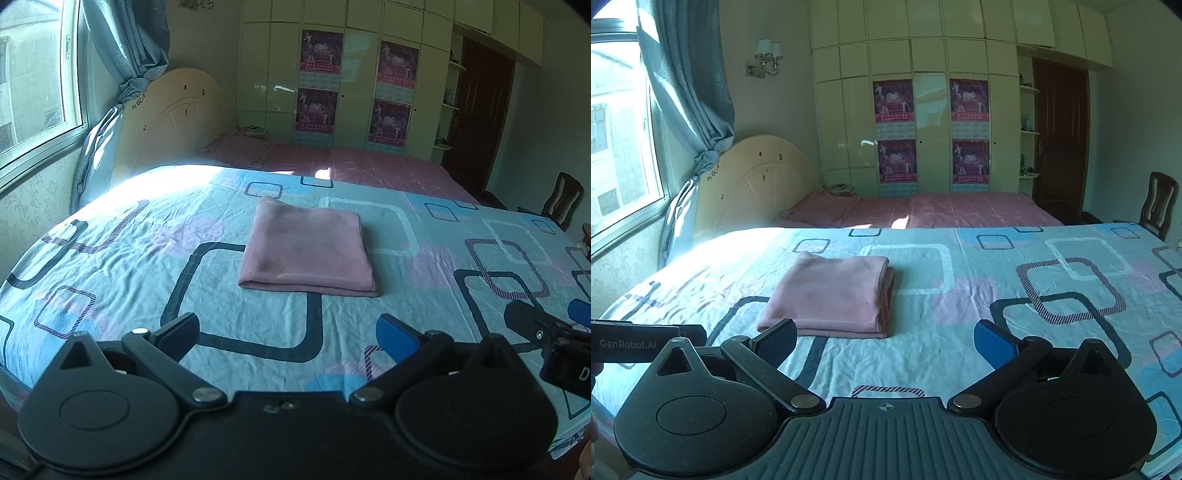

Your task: Fold small clothes

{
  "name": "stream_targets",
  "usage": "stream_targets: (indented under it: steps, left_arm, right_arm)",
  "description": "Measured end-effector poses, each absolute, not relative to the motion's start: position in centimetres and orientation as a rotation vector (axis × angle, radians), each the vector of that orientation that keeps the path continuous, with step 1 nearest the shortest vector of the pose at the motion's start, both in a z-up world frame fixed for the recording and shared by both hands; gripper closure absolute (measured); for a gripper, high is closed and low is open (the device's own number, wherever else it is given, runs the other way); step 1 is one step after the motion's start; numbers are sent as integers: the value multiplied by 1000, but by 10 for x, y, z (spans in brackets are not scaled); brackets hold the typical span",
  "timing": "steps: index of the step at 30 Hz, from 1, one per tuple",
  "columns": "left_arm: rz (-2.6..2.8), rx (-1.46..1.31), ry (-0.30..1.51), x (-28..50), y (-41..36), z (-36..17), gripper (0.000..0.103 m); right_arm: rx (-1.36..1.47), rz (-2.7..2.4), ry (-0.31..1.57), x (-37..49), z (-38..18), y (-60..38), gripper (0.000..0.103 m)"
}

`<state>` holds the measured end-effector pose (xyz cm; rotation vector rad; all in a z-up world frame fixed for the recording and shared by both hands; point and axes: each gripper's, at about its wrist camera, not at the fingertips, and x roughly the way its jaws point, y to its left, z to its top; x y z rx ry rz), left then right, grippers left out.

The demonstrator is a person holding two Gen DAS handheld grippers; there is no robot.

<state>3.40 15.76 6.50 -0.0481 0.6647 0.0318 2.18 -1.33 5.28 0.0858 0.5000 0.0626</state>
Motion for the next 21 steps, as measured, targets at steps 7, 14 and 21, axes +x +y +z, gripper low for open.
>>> stream_targets:
  steps: [7, 14, 21]
  left_arm:
    - [46, -35, 646, 21, 152, 70, 1]
    - [61, -35, 629, 18, 153, 72, 1]
    - [61, -16, 614, 15, 150, 73, 1]
  right_arm:
    - [95, 81, 453, 9, 64, -17, 2]
    - [98, 87, 448, 8, 65, -18, 2]
    - [98, 90, 443, 10, 65, -20, 2]
